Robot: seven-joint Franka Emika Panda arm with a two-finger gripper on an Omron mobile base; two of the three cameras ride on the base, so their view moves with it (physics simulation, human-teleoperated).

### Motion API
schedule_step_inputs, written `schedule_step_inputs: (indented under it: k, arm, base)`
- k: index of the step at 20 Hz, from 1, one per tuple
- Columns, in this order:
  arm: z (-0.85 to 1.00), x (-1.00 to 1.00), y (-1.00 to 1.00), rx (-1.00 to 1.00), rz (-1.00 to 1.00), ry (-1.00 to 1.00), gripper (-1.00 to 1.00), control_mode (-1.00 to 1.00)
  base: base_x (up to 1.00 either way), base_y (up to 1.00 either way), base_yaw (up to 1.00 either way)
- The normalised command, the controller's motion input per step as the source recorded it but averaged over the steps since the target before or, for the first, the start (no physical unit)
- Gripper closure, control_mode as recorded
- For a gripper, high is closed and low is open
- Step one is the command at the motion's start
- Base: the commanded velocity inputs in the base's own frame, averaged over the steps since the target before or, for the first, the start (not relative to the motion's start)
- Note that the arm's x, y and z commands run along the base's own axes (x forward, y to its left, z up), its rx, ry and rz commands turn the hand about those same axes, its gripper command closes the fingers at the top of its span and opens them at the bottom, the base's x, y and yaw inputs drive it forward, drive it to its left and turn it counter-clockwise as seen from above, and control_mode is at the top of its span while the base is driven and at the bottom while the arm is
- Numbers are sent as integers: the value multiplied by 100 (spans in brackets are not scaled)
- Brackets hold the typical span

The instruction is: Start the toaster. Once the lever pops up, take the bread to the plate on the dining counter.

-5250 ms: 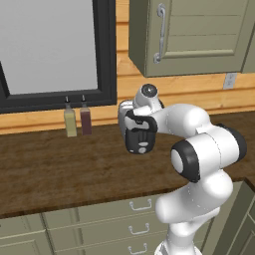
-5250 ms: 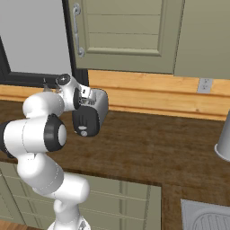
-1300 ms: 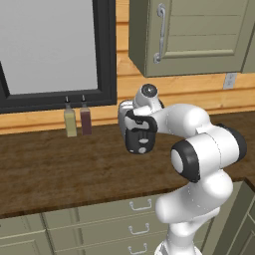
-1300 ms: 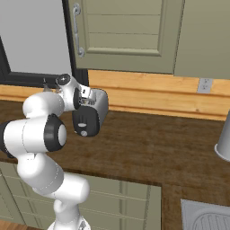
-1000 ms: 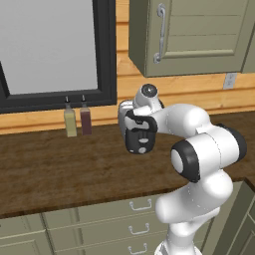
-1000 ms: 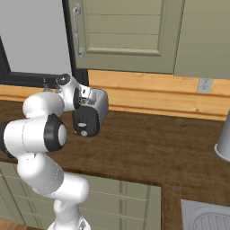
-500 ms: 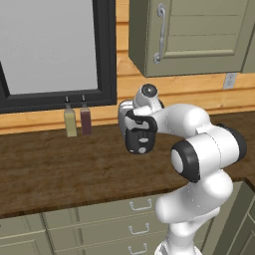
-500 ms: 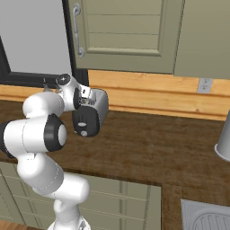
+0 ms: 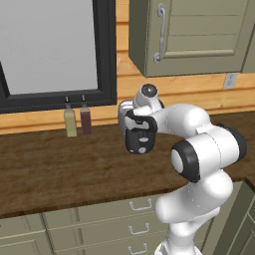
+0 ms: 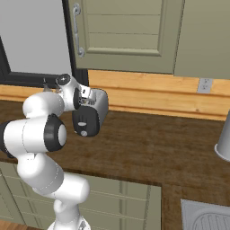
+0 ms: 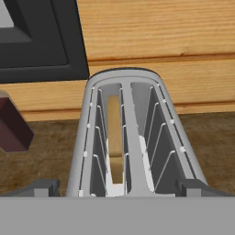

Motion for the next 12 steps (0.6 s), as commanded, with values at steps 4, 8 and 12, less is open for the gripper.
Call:
schedule_step_inputs:
  k: [4,8,12]
  arm:
    - [0,0,0,0,0,0,-100,-100]
    - [0,0,0,0,0,0,-100,-100]
    - [0,0,0,0,0,0,-100,-100]
  base:
    - [0,0,0]
    - [0,0,0]
    - [0,0,0]
